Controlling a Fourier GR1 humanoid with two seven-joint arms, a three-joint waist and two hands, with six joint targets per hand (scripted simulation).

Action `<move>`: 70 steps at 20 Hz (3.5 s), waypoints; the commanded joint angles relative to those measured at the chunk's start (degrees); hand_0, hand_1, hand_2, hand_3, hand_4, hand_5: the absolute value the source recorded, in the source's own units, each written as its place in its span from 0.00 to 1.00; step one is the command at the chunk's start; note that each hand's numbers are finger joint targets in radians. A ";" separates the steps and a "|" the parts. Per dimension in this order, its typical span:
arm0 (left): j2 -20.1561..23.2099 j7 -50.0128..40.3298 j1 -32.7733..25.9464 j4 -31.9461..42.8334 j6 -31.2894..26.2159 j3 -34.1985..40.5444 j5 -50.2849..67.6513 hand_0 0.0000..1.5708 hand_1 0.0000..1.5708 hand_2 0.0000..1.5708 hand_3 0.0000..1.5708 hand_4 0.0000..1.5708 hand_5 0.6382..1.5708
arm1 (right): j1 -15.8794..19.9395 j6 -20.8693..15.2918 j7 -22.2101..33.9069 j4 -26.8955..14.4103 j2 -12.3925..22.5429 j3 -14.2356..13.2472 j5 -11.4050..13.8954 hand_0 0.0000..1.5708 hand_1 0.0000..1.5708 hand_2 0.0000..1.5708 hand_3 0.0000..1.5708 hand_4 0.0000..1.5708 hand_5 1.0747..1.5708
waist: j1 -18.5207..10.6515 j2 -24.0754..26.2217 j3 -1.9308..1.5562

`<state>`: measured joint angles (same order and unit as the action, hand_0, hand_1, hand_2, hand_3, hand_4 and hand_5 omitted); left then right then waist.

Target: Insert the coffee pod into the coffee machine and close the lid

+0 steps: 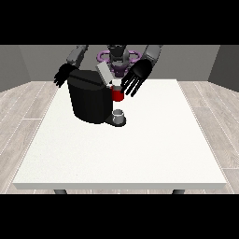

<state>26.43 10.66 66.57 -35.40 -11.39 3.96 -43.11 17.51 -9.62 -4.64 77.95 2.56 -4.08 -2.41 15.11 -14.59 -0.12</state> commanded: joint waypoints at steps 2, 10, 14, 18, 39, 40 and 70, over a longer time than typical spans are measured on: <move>-1.66 -1.34 -0.95 0.24 -1.39 -0.32 -0.34 0.00 0.00 0.00 0.00 0.00 1.00 | -1.84 -1.17 -0.56 -0.96 -0.78 0.49 0.97 0.00 0.00 0.00 0.00 0.22 1.00 | -0.57 2.30 0.10; -6.19 -2.47 -4.89 -2.79 0.16 -2.06 -1.52 0.00 0.00 0.00 0.00 0.00 1.00 | -2.80 1.34 -0.53 -4.71 1.15 -2.63 -2.09 0.00 0.00 0.00 0.00 0.23 1.00 | -3.76 6.67 0.10; -3.98 -0.71 -6.72 -2.11 -2.40 1.35 1.71 0.00 0.00 0.00 0.00 0.00 1.00 | -6.99 1.11 -2.36 -2.77 0.06 -1.16 -1.22 0.00 0.00 0.00 0.00 0.24 1.00 | -3.68 8.84 0.11; -9.36 -3.04 -7.96 -2.83 -2.16 7.92 9.76 0.00 0.00 0.00 0.00 0.00 1.00 | -8.61 -2.53 -3.35 -4.93 -1.80 -2.08 -0.31 0.00 0.00 0.00 0.00 0.28 1.00 | -8.26 13.61 0.12; -19.46 4.10 -34.32 -7.05 -5.83 18.98 29.68 0.00 0.00 0.00 0.00 0.00 1.00 | -7.43 9.89 8.39 8.50 7.81 0.18 -4.01 0.00 0.00 0.00 0.00 0.00 1.00 | -16.93 28.14 0.14; -23.02 4.85 -33.68 -8.39 -2.98 18.02 29.76 0.00 0.00 0.00 0.00 0.00 1.00 | -5.22 8.28 8.31 8.28 6.27 1.04 -3.10 0.00 0.00 0.00 0.00 0.00 1.00 | -17.28 26.14 0.13; -22.95 -8.99 -49.55 -41.11 -2.82 7.68 44.27 0.00 0.00 0.00 0.00 0.00 1.00 | 10.55 12.78 1.89 -10.81 6.31 -1.03 0.12 0.00 0.00 0.00 0.00 0.00 1.00 | -22.26 14.27 0.11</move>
<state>1.94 3.62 17.23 -73.86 -13.87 11.12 -1.13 24.84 3.40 -2.74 69.85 9.05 -4.91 -2.94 -7.56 1.31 -0.01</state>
